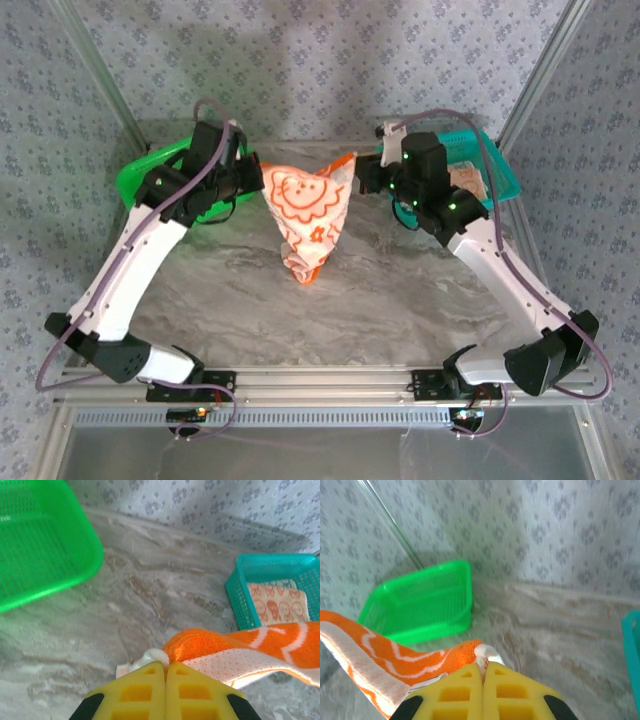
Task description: Fold and stack the towels
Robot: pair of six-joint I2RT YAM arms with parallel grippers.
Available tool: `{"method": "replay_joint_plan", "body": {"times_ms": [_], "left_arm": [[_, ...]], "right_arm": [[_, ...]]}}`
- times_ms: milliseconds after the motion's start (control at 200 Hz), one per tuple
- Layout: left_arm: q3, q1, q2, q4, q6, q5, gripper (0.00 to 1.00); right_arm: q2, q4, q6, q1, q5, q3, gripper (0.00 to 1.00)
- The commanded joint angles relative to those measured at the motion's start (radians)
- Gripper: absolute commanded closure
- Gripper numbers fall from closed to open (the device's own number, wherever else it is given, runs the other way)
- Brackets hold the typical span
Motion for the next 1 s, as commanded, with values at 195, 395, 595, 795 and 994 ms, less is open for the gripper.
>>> {"method": "replay_joint_plan", "body": {"times_ms": [195,395,595,795,994], "left_arm": [[0.424,0.056,0.177,-0.055,0.174,-0.04,1.0],[0.737,0.074,0.31,-0.149,0.208,-0.036,1.0],[0.764,0.062,0.283,-0.183,0.185,-0.01,1.0],[0.548,0.013,0.118,-0.13,0.181,-0.042,1.0],[0.298,-0.052,-0.081,-0.044,0.15,-0.062,1.0]], "right_arm": [[0.062,0.098,0.026,-0.075,-0.019,0.177,1.0],[0.082,0.102,0.004,-0.09,-0.01,0.252,1.0],[0.028,0.104,0.01,-0.078,-0.002,0.239,1.0],[-0.072,0.092,-0.001,-0.025,0.014,0.166,1.0],[-0.199,0.054,-0.028,0.068,0.087,0.085,1.0]]}}
